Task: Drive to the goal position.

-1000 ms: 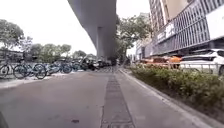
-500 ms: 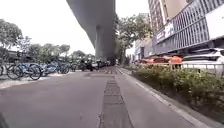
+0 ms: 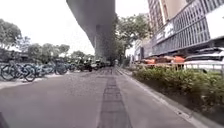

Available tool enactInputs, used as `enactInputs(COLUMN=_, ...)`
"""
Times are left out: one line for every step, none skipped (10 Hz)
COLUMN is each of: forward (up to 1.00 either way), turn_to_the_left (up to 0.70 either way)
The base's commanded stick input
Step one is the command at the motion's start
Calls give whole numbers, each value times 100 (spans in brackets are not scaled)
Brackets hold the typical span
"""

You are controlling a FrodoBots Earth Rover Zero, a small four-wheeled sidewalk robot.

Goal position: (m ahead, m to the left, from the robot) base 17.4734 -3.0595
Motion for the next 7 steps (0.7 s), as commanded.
enactInputs(forward=45, turn_to_the_left=0)
enactInputs(forward=45, turn_to_the_left=0)
enactInputs(forward=45, turn_to_the_left=0)
enactInputs(forward=45, turn_to_the_left=0)
enactInputs(forward=45, turn_to_the_left=0)
enactInputs(forward=45, turn_to_the_left=0)
enactInputs(forward=45, turn_to_the_left=0)
